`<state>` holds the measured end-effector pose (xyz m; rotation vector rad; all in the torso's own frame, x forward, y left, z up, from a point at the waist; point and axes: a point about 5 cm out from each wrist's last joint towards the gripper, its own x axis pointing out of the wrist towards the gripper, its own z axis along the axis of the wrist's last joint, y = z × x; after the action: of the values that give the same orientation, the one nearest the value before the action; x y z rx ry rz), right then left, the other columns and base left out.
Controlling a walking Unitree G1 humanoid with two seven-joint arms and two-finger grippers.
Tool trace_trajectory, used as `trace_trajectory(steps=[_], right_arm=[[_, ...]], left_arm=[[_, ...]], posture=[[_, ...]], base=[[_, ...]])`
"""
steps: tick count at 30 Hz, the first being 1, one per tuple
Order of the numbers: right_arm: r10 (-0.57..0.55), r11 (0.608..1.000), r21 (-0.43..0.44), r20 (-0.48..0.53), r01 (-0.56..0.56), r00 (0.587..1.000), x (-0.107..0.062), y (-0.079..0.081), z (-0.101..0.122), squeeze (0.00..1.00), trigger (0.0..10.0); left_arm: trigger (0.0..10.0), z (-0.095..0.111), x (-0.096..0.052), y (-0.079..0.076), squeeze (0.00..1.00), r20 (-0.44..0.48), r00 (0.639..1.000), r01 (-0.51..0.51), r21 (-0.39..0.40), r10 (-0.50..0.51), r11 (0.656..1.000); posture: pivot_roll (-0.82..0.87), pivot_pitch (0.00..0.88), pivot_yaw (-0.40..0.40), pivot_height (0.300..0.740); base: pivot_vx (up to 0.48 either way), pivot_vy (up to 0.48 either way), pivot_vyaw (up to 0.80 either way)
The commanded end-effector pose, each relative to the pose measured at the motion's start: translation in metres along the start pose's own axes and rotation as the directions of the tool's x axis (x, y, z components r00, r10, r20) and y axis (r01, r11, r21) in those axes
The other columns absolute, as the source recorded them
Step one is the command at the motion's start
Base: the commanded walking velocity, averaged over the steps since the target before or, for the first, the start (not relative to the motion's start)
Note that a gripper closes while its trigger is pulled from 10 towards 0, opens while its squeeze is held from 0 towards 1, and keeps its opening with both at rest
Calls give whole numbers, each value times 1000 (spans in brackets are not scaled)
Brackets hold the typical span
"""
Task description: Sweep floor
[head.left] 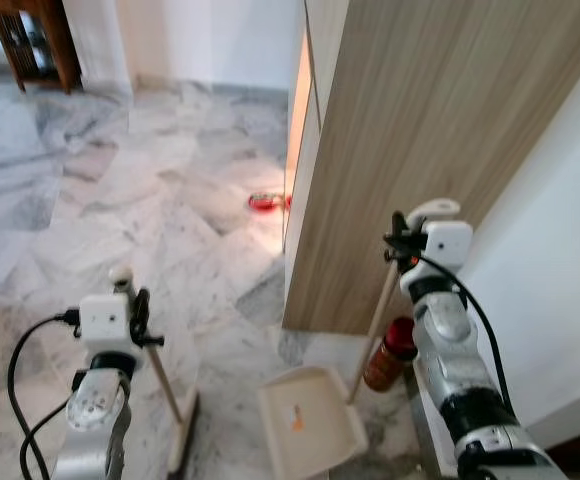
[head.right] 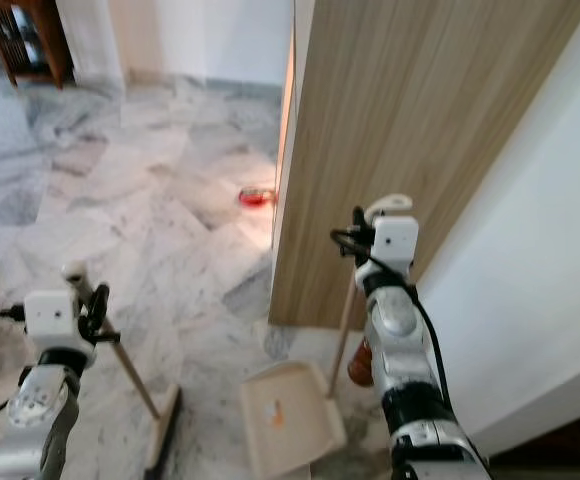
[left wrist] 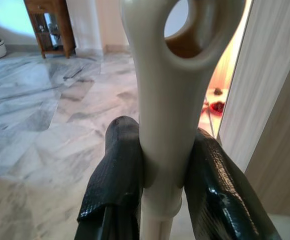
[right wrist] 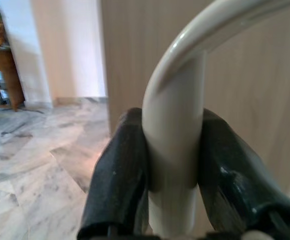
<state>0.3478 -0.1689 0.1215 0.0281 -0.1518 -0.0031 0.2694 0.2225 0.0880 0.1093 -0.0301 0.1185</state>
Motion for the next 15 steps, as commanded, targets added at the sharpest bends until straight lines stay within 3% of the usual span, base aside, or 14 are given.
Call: trace_trajectory(steps=[1,15], right_arm=[[-27,999,-18,19,28,999,1,-11,4,0,10000],[-33,999,-16,5,33,999,-2,-10,0,0,10000]], left_arm=[[10000,-1,0,-2,0,-2,1000,4,9,-4,1000],[10000,-5,-3,0,0,-31,1000,3,5,-3,1000]], posture=[[142,26,-58,740],[148,42,-56,740]], base=[[0,0,0],[0,0,0]])
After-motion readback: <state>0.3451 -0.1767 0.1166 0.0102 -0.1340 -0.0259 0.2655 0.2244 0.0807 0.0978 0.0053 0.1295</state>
